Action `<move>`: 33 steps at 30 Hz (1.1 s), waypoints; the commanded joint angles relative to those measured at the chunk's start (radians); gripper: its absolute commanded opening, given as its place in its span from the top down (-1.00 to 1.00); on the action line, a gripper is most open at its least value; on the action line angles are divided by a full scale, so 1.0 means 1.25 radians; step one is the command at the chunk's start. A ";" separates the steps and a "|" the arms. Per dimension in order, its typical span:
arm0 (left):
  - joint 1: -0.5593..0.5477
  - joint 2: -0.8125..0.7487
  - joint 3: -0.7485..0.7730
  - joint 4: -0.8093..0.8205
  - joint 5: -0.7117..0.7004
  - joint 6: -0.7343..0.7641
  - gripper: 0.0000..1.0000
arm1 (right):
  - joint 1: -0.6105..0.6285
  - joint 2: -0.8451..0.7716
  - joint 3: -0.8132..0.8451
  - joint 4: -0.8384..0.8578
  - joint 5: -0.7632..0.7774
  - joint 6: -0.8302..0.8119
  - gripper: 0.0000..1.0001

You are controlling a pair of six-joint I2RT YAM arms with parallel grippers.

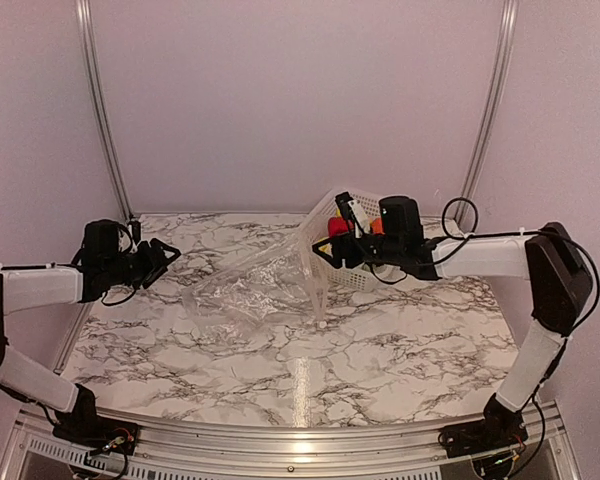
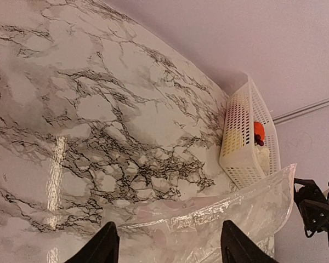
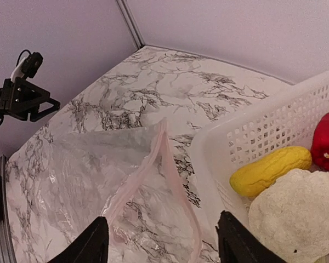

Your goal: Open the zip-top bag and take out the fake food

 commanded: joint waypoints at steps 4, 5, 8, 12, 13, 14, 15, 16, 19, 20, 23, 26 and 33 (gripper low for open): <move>0.018 -0.121 -0.048 -0.106 -0.094 0.051 -0.50 | -0.028 -0.118 -0.088 -0.040 -0.012 0.022 -0.49; 0.017 -0.138 -0.069 -0.108 -0.078 0.050 -0.50 | -0.028 -0.129 -0.116 -0.035 -0.033 0.022 -0.46; -0.003 -0.204 -0.150 -0.093 -0.033 0.037 -0.49 | -0.025 -0.140 -0.188 -0.006 -0.093 0.031 -0.40; -0.090 -0.272 -0.228 -0.100 -0.019 0.028 -0.47 | 0.002 -0.122 -0.236 0.020 -0.125 0.023 -0.32; -0.116 -0.285 -0.243 -0.101 -0.026 0.023 -0.46 | 0.013 -0.114 -0.236 0.021 -0.128 0.017 -0.31; -0.140 -0.294 -0.258 -0.098 -0.033 0.014 -0.46 | 0.026 -0.102 -0.231 0.019 -0.126 0.011 -0.31; -0.162 -0.300 -0.274 -0.083 -0.034 0.005 -0.45 | 0.037 -0.089 -0.222 0.019 -0.123 0.005 -0.30; -0.182 -0.304 -0.289 -0.064 -0.033 -0.008 -0.44 | 0.045 -0.076 -0.214 0.019 -0.120 0.001 -0.30; -0.219 -0.301 -0.325 -0.016 -0.037 -0.031 -0.42 | 0.057 -0.030 -0.190 0.024 -0.115 -0.001 -0.30; -0.232 -0.295 -0.333 -0.002 -0.038 -0.036 -0.42 | 0.060 -0.013 -0.181 0.024 -0.113 -0.003 -0.30; -0.263 -0.260 -0.340 0.036 -0.040 -0.033 -0.42 | 0.067 0.031 -0.154 0.021 -0.114 -0.009 -0.30; -0.280 -0.213 -0.339 0.086 -0.037 -0.036 -0.40 | 0.073 0.068 -0.131 0.021 -0.113 -0.013 -0.29; -0.327 -0.073 -0.311 0.226 -0.031 -0.050 -0.31 | 0.075 0.116 -0.092 0.019 -0.093 -0.003 -0.14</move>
